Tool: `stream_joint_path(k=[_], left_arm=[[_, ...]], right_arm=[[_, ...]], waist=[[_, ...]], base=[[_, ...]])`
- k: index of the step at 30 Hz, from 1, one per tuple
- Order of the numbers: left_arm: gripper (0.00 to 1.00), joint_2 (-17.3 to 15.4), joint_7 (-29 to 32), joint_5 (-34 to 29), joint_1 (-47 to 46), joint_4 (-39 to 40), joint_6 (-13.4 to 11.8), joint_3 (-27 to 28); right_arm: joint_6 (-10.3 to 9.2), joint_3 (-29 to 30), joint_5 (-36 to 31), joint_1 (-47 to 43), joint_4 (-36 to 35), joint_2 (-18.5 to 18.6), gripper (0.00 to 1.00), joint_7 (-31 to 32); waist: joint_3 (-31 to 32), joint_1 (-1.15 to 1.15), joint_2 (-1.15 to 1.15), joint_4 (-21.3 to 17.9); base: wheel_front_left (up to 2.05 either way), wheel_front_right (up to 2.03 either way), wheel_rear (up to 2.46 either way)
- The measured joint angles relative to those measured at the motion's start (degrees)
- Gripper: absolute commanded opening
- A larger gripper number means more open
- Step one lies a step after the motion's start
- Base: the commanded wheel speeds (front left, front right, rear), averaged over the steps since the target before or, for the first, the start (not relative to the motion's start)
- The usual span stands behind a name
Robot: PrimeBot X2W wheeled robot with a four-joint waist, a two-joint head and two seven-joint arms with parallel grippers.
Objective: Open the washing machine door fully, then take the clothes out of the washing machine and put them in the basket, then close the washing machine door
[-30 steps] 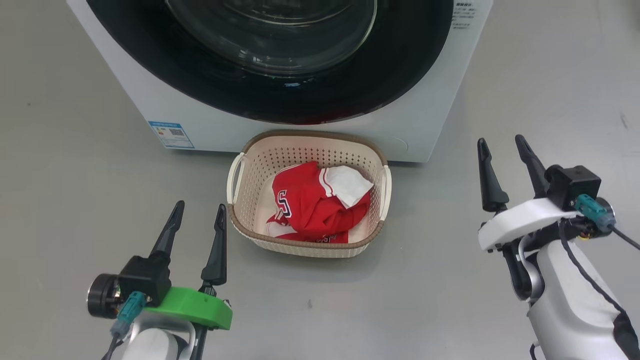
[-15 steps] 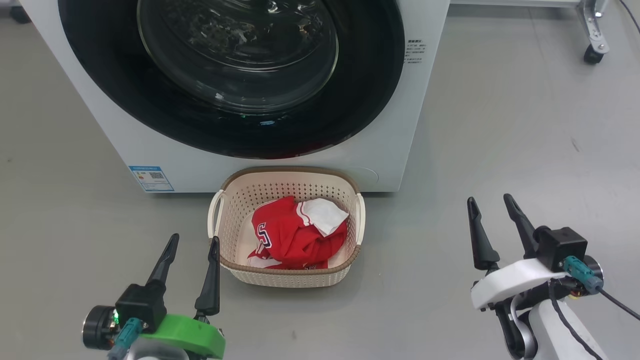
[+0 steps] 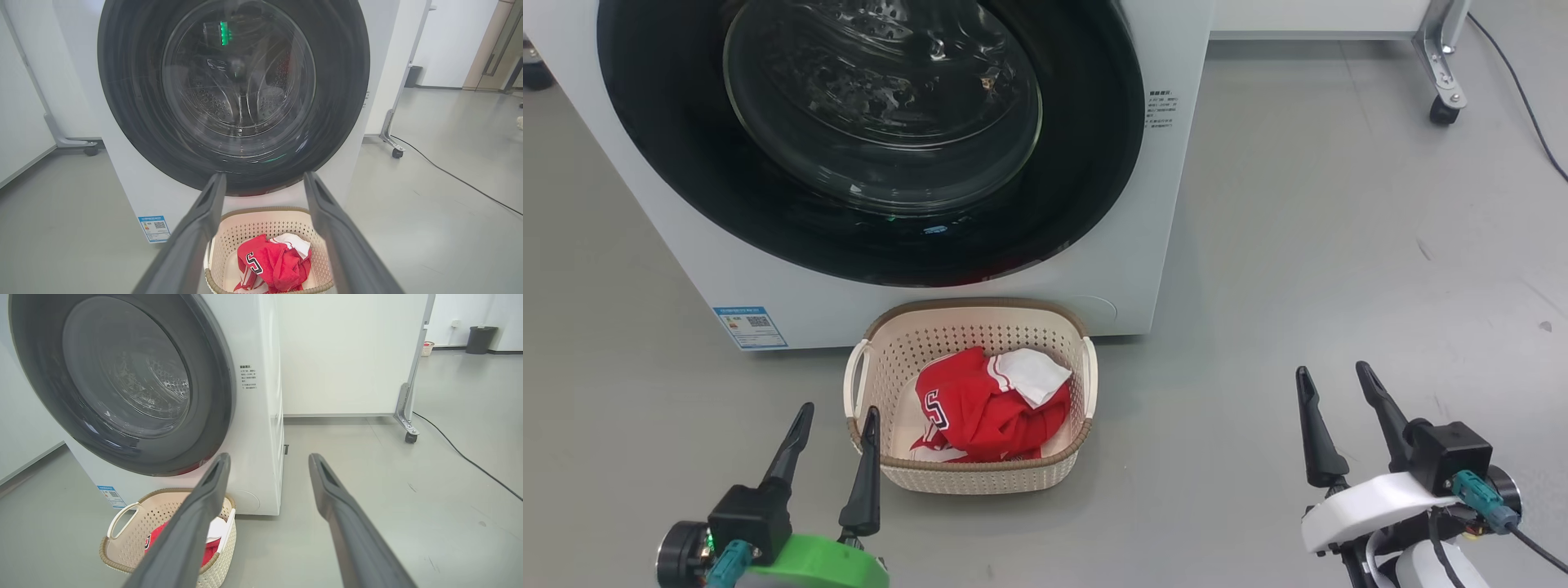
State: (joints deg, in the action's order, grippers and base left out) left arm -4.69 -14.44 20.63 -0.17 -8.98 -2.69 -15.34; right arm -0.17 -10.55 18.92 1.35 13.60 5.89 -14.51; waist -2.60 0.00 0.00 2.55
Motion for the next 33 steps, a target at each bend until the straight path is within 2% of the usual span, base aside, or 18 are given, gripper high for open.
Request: stream_joint_path(k=[7,33], left_arm=[[1.0,-0.1,0.0,0.0,0.2,0.6,0.0,0.1],[1.0,-0.2,0.3,0.0,0.9,2.2,-0.1,-0.1]], right_arm=[[-0.52,0.0,-0.4,-2.0,-1.9,-0.1,1.0,0.0],[-0.58,0.1,-0.9,-5.1,-6.0,0.2,1.0,0.0]], waist=[[0.3,0.0,0.0,-0.4],[0.4,0.0,0.0,-0.4]], base=[[0.0,0.0,0.0],[0.0,0.0,0.0]])
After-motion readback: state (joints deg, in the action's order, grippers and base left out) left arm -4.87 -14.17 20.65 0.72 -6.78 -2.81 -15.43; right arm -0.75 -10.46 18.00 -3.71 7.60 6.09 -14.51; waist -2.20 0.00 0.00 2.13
